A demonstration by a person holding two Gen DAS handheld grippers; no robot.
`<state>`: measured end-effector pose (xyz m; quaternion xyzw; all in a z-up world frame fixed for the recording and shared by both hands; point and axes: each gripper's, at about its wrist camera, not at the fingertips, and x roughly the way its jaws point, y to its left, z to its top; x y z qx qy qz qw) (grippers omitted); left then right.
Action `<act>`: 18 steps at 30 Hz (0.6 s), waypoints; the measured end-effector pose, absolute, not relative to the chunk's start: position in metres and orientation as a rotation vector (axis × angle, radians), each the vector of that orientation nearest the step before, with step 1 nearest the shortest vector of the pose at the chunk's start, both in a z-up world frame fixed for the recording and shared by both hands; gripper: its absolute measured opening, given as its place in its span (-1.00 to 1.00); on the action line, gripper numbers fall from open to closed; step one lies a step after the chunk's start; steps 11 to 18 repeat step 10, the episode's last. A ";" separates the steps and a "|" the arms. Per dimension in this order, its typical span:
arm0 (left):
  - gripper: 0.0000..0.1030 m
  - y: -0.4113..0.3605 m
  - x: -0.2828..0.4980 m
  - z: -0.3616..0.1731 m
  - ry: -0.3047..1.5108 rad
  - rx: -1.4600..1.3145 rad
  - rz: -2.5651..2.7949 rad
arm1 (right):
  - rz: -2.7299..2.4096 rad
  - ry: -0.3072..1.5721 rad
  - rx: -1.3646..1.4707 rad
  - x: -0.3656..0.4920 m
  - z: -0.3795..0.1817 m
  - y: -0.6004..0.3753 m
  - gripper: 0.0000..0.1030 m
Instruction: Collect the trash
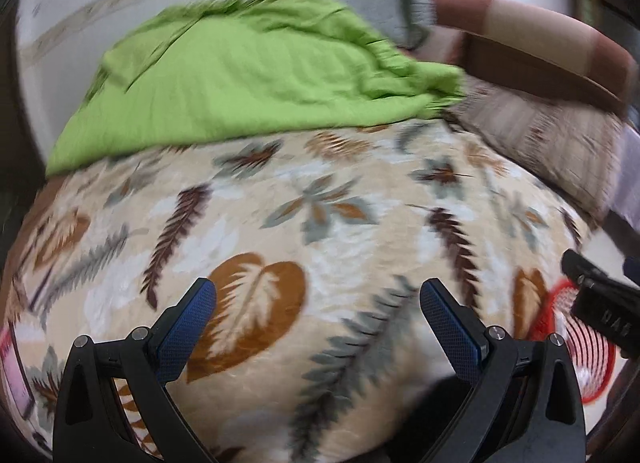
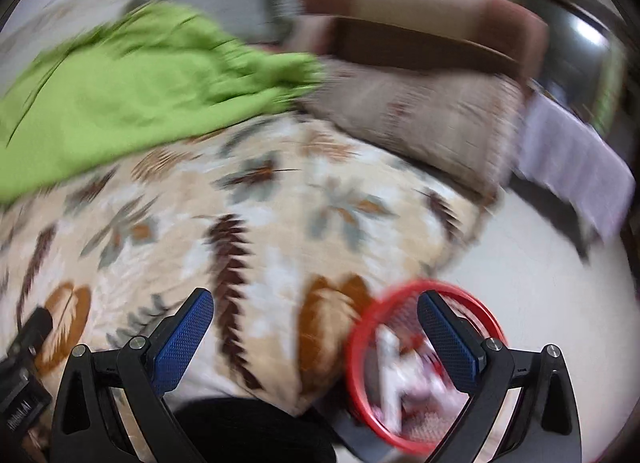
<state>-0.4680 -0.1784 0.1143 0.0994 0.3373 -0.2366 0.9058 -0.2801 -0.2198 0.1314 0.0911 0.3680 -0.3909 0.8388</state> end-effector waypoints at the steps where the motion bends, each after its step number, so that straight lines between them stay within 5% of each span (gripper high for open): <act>1: 0.97 -0.181 -0.475 0.108 0.728 0.176 -0.449 | -0.781 0.807 0.135 -0.261 0.125 -0.218 1.00; 10: 0.97 -0.231 -0.575 0.033 1.016 0.063 -0.140 | -0.370 1.069 -0.096 -0.105 0.048 -0.202 0.99; 18: 0.97 -0.231 -0.575 0.033 1.016 0.063 -0.140 | -0.370 1.069 -0.096 -0.105 0.048 -0.202 0.99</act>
